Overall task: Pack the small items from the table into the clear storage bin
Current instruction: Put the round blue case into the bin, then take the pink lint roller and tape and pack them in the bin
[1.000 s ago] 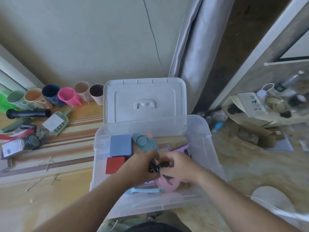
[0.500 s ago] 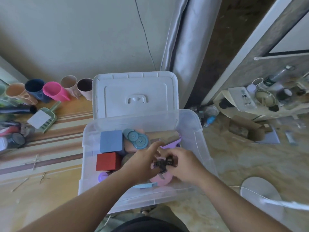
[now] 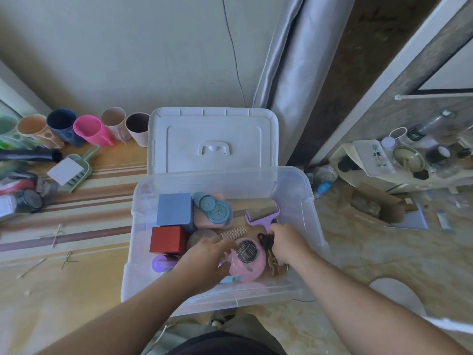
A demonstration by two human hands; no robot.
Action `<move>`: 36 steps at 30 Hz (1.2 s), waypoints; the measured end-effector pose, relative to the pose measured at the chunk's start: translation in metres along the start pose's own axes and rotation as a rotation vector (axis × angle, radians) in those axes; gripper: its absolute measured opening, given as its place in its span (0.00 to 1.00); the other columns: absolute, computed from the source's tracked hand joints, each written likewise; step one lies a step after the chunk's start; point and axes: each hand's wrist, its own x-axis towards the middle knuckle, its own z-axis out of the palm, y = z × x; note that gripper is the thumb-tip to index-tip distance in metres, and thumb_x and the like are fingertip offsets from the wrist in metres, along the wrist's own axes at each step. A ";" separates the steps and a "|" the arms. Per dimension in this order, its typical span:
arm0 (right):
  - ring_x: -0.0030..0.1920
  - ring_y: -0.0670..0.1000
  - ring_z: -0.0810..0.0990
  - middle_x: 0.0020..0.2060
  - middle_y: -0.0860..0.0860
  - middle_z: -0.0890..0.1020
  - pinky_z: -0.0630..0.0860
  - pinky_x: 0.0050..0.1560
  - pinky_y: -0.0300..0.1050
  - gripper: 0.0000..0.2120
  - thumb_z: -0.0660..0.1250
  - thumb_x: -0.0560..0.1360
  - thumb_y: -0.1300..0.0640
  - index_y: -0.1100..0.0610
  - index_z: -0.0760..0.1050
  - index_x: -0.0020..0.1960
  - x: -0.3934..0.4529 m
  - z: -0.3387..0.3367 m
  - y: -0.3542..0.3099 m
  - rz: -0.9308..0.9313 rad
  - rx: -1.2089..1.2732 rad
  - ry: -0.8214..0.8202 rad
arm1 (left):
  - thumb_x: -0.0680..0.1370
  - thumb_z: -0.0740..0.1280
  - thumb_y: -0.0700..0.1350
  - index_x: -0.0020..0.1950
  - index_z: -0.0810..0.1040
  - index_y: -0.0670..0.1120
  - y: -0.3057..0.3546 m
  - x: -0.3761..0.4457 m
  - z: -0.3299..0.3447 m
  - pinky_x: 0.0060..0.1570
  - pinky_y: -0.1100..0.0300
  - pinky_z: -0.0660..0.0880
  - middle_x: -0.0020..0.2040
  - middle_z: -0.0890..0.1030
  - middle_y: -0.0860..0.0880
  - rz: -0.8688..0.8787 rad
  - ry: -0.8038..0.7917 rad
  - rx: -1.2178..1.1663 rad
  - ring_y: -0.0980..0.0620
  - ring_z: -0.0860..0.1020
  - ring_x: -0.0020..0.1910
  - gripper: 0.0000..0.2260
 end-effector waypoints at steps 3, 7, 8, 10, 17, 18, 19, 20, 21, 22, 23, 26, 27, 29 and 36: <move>0.65 0.59 0.77 0.71 0.54 0.72 0.75 0.59 0.48 0.23 0.64 0.80 0.64 0.52 0.75 0.74 0.000 0.006 0.005 -0.074 0.011 -0.037 | 0.78 0.68 0.49 0.66 0.77 0.59 -0.005 -0.003 0.000 0.56 0.56 0.77 0.58 0.80 0.57 0.007 0.020 0.017 0.54 0.77 0.56 0.16; 0.72 0.58 0.72 0.76 0.50 0.71 0.73 0.71 0.52 0.24 0.66 0.81 0.54 0.50 0.73 0.77 -0.006 0.007 -0.006 -0.171 0.024 -0.064 | 0.78 0.70 0.49 0.68 0.78 0.56 -0.007 -0.010 -0.008 0.63 0.55 0.74 0.65 0.77 0.53 0.043 0.107 0.071 0.50 0.75 0.63 0.18; 0.71 0.56 0.72 0.74 0.49 0.73 0.73 0.71 0.52 0.24 0.67 0.81 0.55 0.50 0.74 0.76 -0.007 0.005 -0.013 -0.198 0.056 0.002 | 0.78 0.71 0.50 0.68 0.78 0.56 -0.009 -0.012 -0.013 0.63 0.55 0.74 0.67 0.76 0.52 0.040 0.140 0.073 0.49 0.74 0.64 0.19; 0.66 0.52 0.72 0.66 0.48 0.76 0.73 0.65 0.49 0.23 0.69 0.78 0.60 0.51 0.76 0.72 -0.011 -0.001 -0.031 -0.278 0.143 0.189 | 0.77 0.72 0.50 0.69 0.77 0.57 -0.014 -0.015 -0.030 0.62 0.53 0.75 0.68 0.74 0.52 0.002 0.210 0.074 0.48 0.73 0.65 0.20; 0.62 0.61 0.76 0.60 0.57 0.79 0.73 0.66 0.57 0.25 0.75 0.71 0.65 0.59 0.79 0.67 -0.020 -0.032 -0.145 -0.623 0.236 0.526 | 0.73 0.73 0.44 0.66 0.78 0.54 -0.077 -0.051 -0.111 0.62 0.49 0.74 0.67 0.74 0.49 -0.179 0.516 0.034 0.45 0.73 0.65 0.21; 0.64 0.63 0.76 0.61 0.58 0.79 0.73 0.68 0.59 0.24 0.74 0.71 0.65 0.60 0.79 0.67 -0.020 -0.035 -0.166 -0.676 0.241 0.535 | 0.73 0.74 0.44 0.66 0.78 0.54 -0.092 -0.059 -0.123 0.64 0.49 0.73 0.67 0.74 0.50 -0.210 0.552 0.038 0.46 0.73 0.65 0.21; 0.65 0.63 0.75 0.62 0.58 0.79 0.72 0.70 0.58 0.24 0.74 0.71 0.65 0.60 0.79 0.67 -0.019 -0.037 -0.188 -0.725 0.246 0.542 | 0.73 0.74 0.45 0.66 0.78 0.54 -0.109 -0.067 -0.134 0.65 0.49 0.72 0.66 0.74 0.50 -0.245 0.582 0.040 0.48 0.72 0.66 0.22; 0.66 0.63 0.75 0.63 0.58 0.79 0.72 0.71 0.57 0.24 0.74 0.71 0.65 0.60 0.79 0.67 -0.019 -0.038 -0.210 -0.769 0.250 0.548 | 0.73 0.74 0.46 0.67 0.78 0.55 -0.126 -0.076 -0.143 0.66 0.48 0.71 0.67 0.73 0.51 -0.287 0.600 0.045 0.48 0.71 0.67 0.22; 0.66 0.62 0.75 0.63 0.57 0.78 0.72 0.71 0.55 0.24 0.74 0.71 0.64 0.59 0.79 0.67 -0.019 -0.038 -0.234 -0.809 0.253 0.549 | 0.73 0.74 0.47 0.67 0.76 0.57 -0.144 -0.085 -0.151 0.67 0.47 0.71 0.67 0.72 0.51 -0.339 0.600 0.049 0.48 0.69 0.68 0.23; 0.65 0.61 0.75 0.62 0.57 0.78 0.72 0.70 0.54 0.23 0.74 0.71 0.64 0.59 0.79 0.66 -0.019 -0.036 -0.258 -0.844 0.253 0.544 | 0.73 0.74 0.49 0.68 0.75 0.59 -0.162 -0.094 -0.157 0.68 0.45 0.70 0.69 0.70 0.51 -0.401 0.587 0.049 0.47 0.67 0.69 0.24; 0.65 0.60 0.74 0.62 0.56 0.77 0.72 0.69 0.53 0.23 0.74 0.71 0.64 0.58 0.79 0.66 -0.018 -0.034 -0.281 -0.874 0.244 0.533 | 0.73 0.73 0.51 0.69 0.72 0.62 -0.182 -0.102 -0.161 0.68 0.44 0.70 0.71 0.67 0.51 -0.469 0.569 0.046 0.46 0.65 0.71 0.25; 0.67 0.58 0.72 0.65 0.54 0.75 0.75 0.67 0.55 0.24 0.72 0.73 0.62 0.56 0.78 0.70 -0.004 -0.023 -0.350 -0.900 0.164 0.425 | 0.73 0.73 0.54 0.72 0.68 0.64 -0.248 -0.127 -0.172 0.71 0.39 0.67 0.75 0.61 0.50 -0.643 0.518 0.063 0.41 0.61 0.74 0.29; 0.69 0.58 0.71 0.66 0.53 0.74 0.76 0.66 0.56 0.25 0.70 0.75 0.61 0.55 0.76 0.72 0.003 -0.018 -0.373 -0.885 0.124 0.373 | 0.73 0.72 0.53 0.73 0.67 0.63 -0.271 -0.134 -0.177 0.72 0.38 0.67 0.75 0.59 0.49 -0.690 0.501 0.068 0.39 0.60 0.74 0.30; 0.71 0.57 0.67 0.70 0.51 0.71 0.75 0.66 0.57 0.26 0.68 0.77 0.58 0.51 0.73 0.75 0.020 -0.005 -0.420 -0.843 0.039 0.287 | 0.74 0.72 0.53 0.75 0.64 0.63 -0.319 -0.149 -0.188 0.72 0.37 0.66 0.77 0.57 0.46 -0.780 0.456 0.076 0.37 0.58 0.76 0.32; 0.71 0.57 0.66 0.73 0.50 0.67 0.75 0.62 0.56 0.29 0.66 0.77 0.55 0.48 0.67 0.78 0.081 0.061 -0.569 -0.734 -0.156 0.035 | 0.70 0.71 0.47 0.78 0.60 0.58 -0.469 -0.180 -0.231 0.74 0.41 0.62 0.77 0.57 0.44 -0.891 0.372 0.127 0.37 0.57 0.75 0.38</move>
